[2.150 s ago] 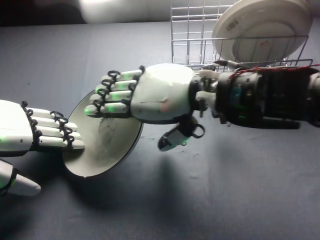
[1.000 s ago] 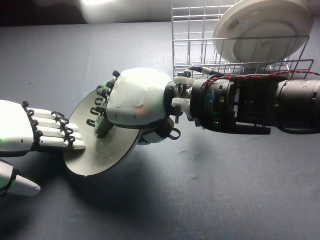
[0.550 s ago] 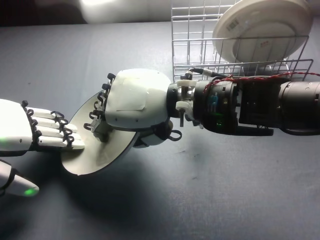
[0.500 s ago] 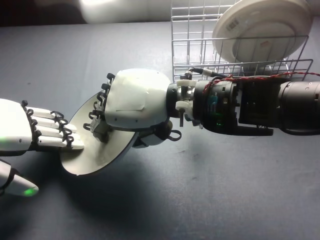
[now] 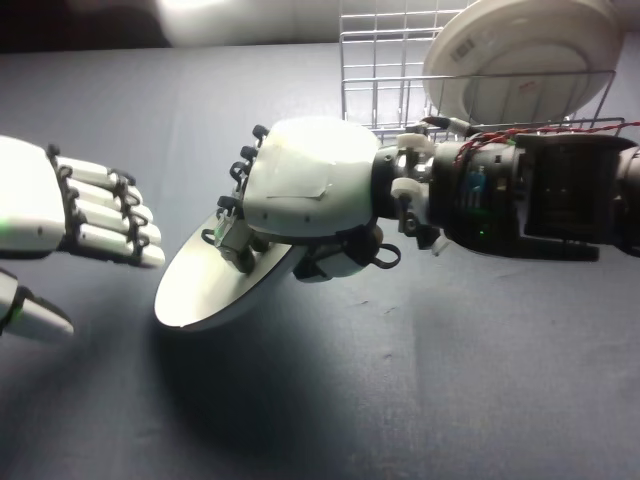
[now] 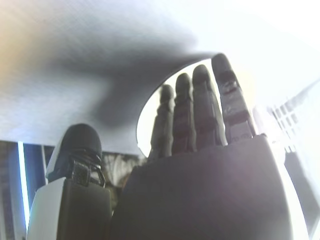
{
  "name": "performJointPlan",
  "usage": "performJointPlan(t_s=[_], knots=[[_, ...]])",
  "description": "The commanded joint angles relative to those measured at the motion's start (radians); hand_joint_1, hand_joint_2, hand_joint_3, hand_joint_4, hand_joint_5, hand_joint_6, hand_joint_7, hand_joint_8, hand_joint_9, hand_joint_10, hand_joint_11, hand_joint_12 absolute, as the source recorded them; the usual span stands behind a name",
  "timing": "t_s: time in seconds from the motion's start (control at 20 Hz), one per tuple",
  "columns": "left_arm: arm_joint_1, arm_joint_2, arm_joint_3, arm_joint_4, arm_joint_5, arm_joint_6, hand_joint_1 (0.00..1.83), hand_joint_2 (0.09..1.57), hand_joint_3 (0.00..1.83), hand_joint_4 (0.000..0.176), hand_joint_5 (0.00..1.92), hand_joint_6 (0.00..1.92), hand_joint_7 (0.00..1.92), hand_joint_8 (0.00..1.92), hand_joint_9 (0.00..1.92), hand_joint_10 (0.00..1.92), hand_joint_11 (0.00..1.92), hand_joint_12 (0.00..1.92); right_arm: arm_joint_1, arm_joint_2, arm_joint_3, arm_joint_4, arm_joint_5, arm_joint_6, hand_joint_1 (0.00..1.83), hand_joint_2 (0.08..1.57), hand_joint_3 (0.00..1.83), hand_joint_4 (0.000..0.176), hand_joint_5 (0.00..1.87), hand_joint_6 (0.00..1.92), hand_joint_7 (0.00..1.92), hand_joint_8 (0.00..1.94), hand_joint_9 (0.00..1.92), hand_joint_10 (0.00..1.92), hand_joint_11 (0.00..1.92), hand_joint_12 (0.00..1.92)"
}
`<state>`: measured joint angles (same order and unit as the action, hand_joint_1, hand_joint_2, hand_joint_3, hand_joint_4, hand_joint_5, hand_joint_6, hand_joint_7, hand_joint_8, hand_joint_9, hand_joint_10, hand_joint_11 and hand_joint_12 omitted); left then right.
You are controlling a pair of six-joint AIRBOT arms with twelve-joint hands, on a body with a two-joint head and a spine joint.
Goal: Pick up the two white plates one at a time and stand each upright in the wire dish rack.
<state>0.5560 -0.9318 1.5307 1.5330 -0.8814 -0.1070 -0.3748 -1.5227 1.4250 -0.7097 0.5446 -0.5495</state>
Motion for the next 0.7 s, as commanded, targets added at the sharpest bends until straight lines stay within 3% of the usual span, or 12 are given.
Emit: performJointPlan(t_s=[0.0,0.05,0.15,0.2,0.25,0.3,0.45,0.5,0.65], knots=[[-0.021,0.014,-0.003,-0.044,-0.03,-0.004,0.08,1.3,0.0,0.0,0.19,0.0,0.19,0.0,0.17,0.0,0.0,0.46,0.017,0.008,-0.011,0.027,0.075,0.002,1.5,1.06,0.0,0.0,0.96,0.82,1.09,0.7,1.05,0.92,0.93,1.45],[-0.042,0.023,-0.008,-0.044,-0.03,-0.009,0.11,1.29,0.0,0.0,0.23,0.01,0.23,0.01,0.21,0.01,0.0,0.53,0.022,0.015,-0.022,0.035,0.075,0.001,1.5,1.06,0.0,0.0,0.98,0.78,1.12,0.67,1.07,0.87,0.94,1.44],[-0.092,0.044,-0.024,-0.042,-0.03,-0.019,0.09,1.3,0.0,0.0,0.21,0.0,0.21,0.0,0.19,0.0,0.0,0.48,0.035,0.034,-0.049,0.071,0.079,-0.004,1.5,1.06,0.0,0.0,0.96,0.81,1.12,0.68,1.06,0.87,0.94,1.43],[-0.119,0.057,-0.036,-0.03,-0.03,-0.02,0.07,1.3,0.0,0.0,0.2,0.0,0.19,0.0,0.17,0.0,0.0,0.44,0.045,0.047,-0.064,0.094,0.092,-0.004,1.42,1.06,0.0,0.0,0.97,0.85,1.14,0.69,1.07,0.97,0.98,1.18],[-0.14,0.067,-0.045,-0.002,-0.03,-0.031,0.06,1.3,0.0,0.0,0.2,0.0,0.19,0.0,0.16,0.0,0.0,0.41,0.056,0.061,-0.081,0.121,0.092,-0.004,1.4,1.06,0.0,0.0,0.97,0.86,1.15,0.7,1.07,0.99,1.01,1.08],[-0.173,0.083,-0.058,0.039,-0.03,-0.045,0.05,1.3,0.0,0.0,0.21,0.01,0.2,0.0,0.18,0.01,0.0,0.45,0.069,0.081,-0.105,0.149,0.092,-0.003,1.48,1.06,0.0,0.0,0.97,0.8,1.12,0.7,1.06,0.9,0.95,1.37],[-0.228,0.108,-0.075,0.096,-0.03,-0.067,0.06,1.3,0.0,0.0,0.2,0.0,0.19,0.0,0.17,0.0,0.0,0.45,0.089,0.125,-0.158,0.209,0.106,0.001,1.5,1.06,0.0,0.0,0.97,0.79,1.11,0.7,1.06,0.88,0.95,1.42],[-0.258,0.117,-0.078,0.127,-0.03,-0.089,0.07,1.3,0.0,0.0,0.21,0.0,0.21,0.01,0.18,0.01,0.0,0.48,0.097,0.141,-0.179,0.23,0.106,0.001,1.41,1.06,0.0,0.0,0.96,0.87,1.11,0.74,1.05,0.99,0.97,1.19],[-0.338,0.141,-0.081,0.179,-0.03,-0.176,0.06,1.3,0.0,0.0,0.22,0.0,0.22,0.0,0.19,0.0,0.0,0.49,0.121,0.197,-0.251,0.304,0.106,0.003,1.39,1.07,0.0,0.0,0.96,0.87,1.11,0.77,1.06,1.02,1.02,1.06]])
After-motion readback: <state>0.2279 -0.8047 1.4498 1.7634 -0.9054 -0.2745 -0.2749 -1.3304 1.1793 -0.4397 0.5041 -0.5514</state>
